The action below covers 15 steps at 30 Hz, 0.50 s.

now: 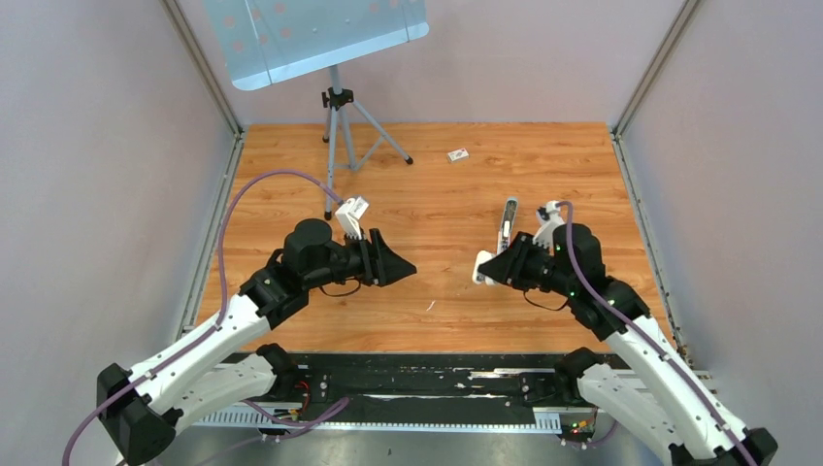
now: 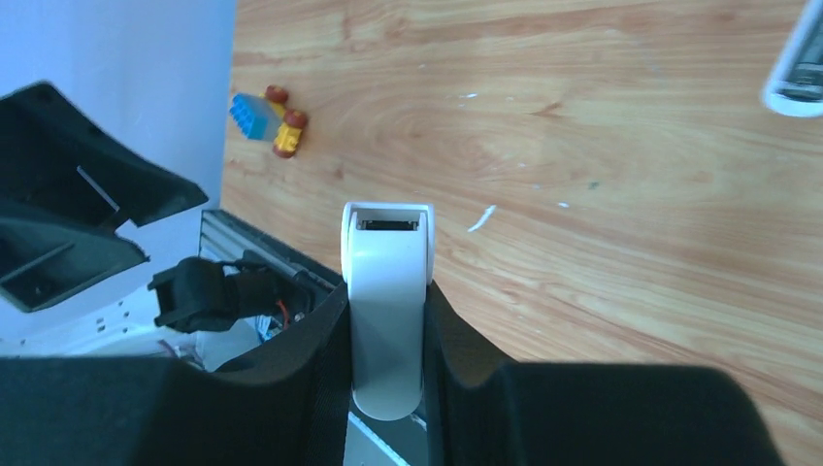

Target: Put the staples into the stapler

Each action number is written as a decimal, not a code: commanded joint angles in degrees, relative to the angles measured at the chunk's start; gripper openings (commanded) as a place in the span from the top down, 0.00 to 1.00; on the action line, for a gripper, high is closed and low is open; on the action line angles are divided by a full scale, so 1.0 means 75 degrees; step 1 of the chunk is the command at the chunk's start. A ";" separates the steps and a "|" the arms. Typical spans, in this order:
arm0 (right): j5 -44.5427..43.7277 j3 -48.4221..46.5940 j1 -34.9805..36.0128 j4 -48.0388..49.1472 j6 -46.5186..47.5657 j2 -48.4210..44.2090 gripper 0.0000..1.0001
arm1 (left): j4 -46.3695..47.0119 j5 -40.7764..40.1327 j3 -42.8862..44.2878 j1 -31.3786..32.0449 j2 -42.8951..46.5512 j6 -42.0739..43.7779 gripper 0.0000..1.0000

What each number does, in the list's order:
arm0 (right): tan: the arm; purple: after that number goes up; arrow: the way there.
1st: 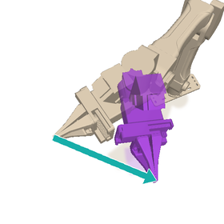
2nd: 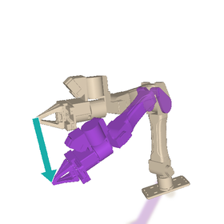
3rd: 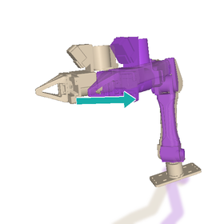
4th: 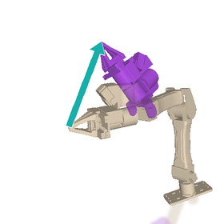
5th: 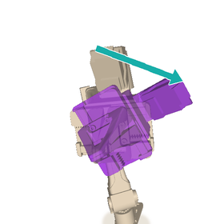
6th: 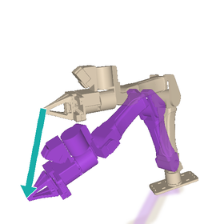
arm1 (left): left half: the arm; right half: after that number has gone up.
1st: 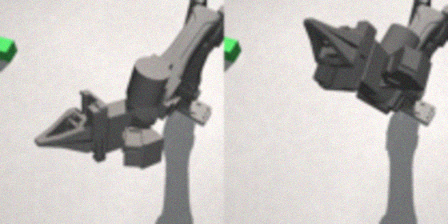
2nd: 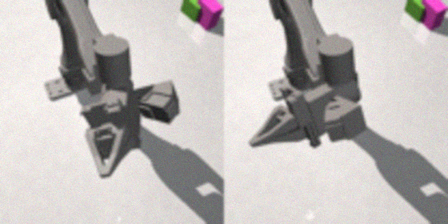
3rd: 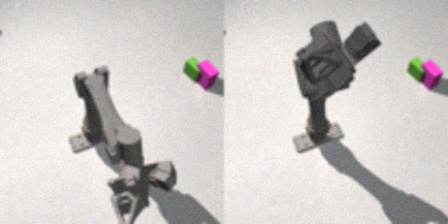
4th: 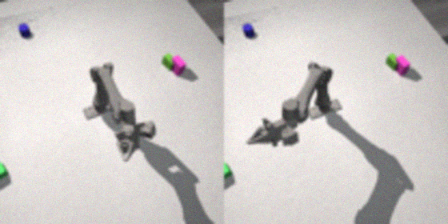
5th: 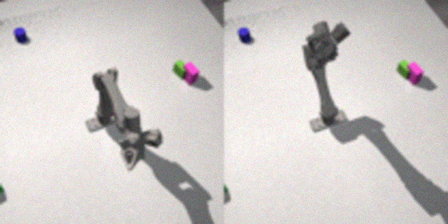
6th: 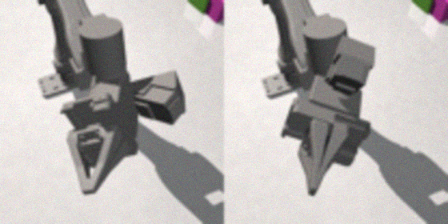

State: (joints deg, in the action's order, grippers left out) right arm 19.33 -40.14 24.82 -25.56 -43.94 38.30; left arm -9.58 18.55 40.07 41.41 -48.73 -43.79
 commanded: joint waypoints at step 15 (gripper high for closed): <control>-0.3010 -0.1080 0.3810 0.2251 -0.1098 0.1658 0.99 | 0.2028 0.0167 -0.0325 0.0857 -0.0454 0.0231 0.59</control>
State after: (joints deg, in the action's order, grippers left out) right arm 3.53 -45.98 50.89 -12.10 -50.37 50.39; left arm 3.40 20.56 39.40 46.50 -51.33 -43.86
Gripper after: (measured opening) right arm 0.293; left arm 0.431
